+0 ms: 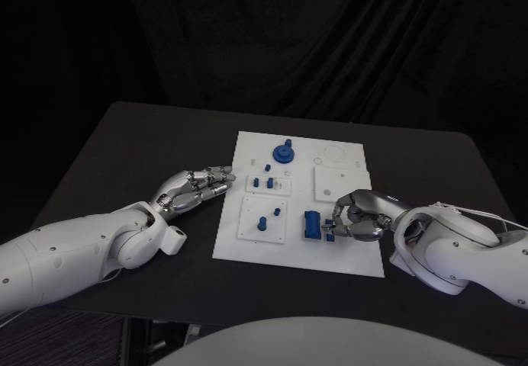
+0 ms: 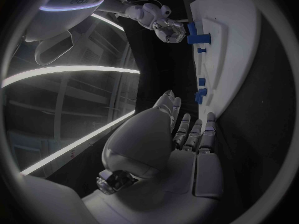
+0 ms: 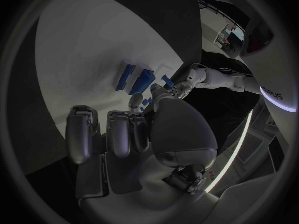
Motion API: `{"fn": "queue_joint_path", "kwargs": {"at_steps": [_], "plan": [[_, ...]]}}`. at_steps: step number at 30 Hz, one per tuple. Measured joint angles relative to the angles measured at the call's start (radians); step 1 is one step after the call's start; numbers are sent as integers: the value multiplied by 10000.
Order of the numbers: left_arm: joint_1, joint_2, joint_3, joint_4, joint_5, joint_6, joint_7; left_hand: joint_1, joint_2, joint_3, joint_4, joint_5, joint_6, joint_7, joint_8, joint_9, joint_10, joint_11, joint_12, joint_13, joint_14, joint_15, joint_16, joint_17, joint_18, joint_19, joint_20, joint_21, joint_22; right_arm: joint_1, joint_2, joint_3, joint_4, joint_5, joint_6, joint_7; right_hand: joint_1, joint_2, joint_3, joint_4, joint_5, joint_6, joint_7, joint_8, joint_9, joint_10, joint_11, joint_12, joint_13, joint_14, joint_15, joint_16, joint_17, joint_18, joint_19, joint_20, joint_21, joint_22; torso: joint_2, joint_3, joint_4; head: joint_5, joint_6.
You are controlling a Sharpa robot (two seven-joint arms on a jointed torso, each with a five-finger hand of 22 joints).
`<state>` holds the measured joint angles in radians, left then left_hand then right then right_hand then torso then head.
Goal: Assemble the parts on the task board
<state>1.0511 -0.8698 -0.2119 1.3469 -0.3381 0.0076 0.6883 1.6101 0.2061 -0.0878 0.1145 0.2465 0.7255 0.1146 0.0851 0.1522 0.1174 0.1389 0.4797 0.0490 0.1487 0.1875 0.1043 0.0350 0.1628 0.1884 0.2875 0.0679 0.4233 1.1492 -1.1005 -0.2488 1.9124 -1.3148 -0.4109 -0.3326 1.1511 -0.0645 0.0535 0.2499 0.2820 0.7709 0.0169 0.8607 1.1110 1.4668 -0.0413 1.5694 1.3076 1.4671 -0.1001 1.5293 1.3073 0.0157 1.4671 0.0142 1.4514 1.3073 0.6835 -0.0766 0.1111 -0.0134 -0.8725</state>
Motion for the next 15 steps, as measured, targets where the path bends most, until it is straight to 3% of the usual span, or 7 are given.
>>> {"fn": "queue_joint_path", "kwargs": {"at_steps": [15], "plan": [[-5,-34,-1,17,0,16,6,0,0,28,28,0,0,0,0,0,5,5,0,0,0,0,0,0,1,0,0,1,-11,-165,382,0,-178,-1047,-71,164,132,-131,-66,11,0,-15,-15,86,73,-36,-34,0,0,0,0,0,0,0,0,1,52,7,1,-1,2,15,0]]}}
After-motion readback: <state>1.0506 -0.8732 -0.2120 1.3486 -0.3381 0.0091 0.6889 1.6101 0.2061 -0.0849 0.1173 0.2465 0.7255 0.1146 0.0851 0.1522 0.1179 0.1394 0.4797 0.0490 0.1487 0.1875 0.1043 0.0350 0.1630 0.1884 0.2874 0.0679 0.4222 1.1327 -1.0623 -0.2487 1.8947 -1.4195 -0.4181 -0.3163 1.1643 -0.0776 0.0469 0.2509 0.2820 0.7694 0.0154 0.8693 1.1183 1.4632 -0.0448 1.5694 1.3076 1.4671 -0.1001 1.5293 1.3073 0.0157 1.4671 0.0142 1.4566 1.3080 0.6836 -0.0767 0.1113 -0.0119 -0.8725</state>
